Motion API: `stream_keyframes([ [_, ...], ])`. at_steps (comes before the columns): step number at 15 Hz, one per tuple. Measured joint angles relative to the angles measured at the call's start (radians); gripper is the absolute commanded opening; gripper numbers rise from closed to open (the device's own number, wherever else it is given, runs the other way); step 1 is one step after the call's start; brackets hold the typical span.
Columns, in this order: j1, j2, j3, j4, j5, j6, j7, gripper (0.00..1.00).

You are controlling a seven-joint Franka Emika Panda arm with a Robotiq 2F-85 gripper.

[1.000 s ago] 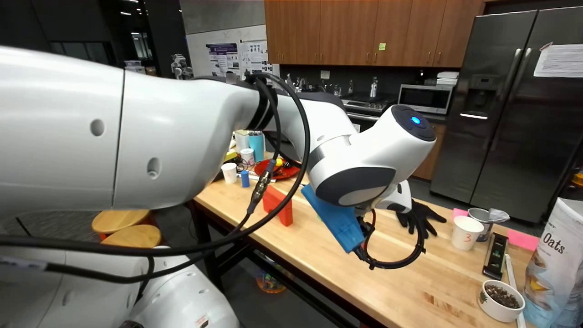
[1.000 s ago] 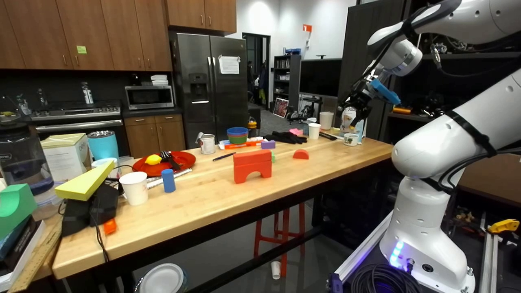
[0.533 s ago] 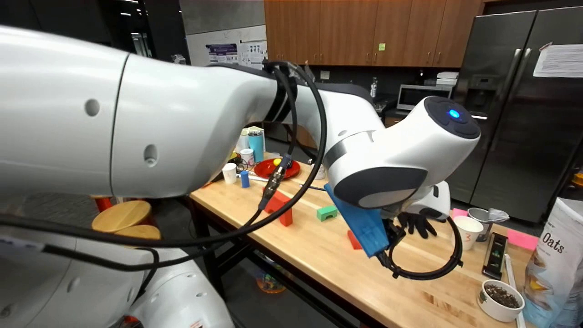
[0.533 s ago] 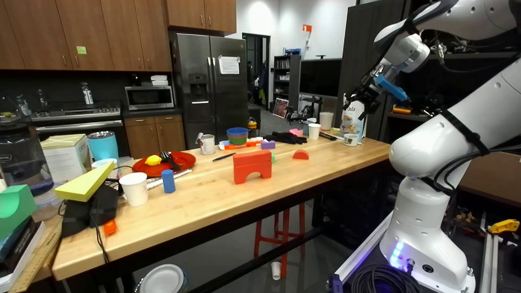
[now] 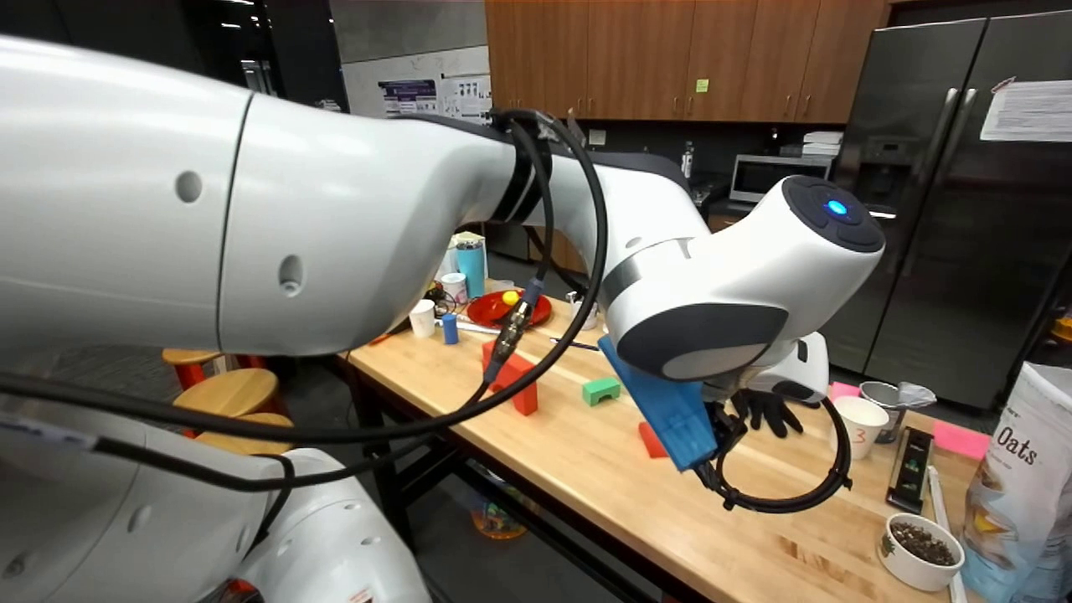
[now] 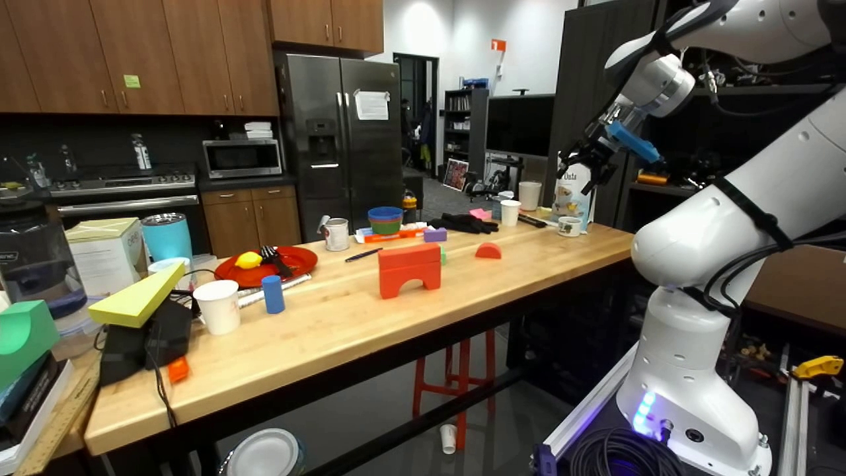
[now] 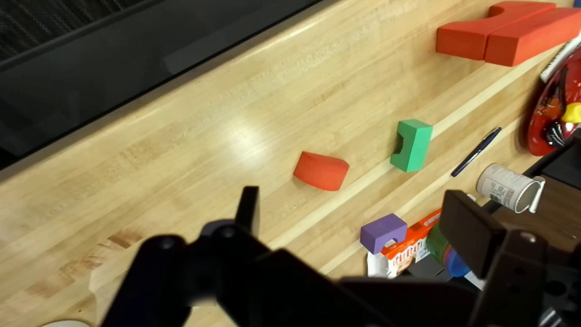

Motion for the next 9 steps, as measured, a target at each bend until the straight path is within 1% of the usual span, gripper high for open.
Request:
stream_keyframes([
  [9,0.000,0.009,0.004,0.014,-0.012,0.014,-0.001,1.00],
])
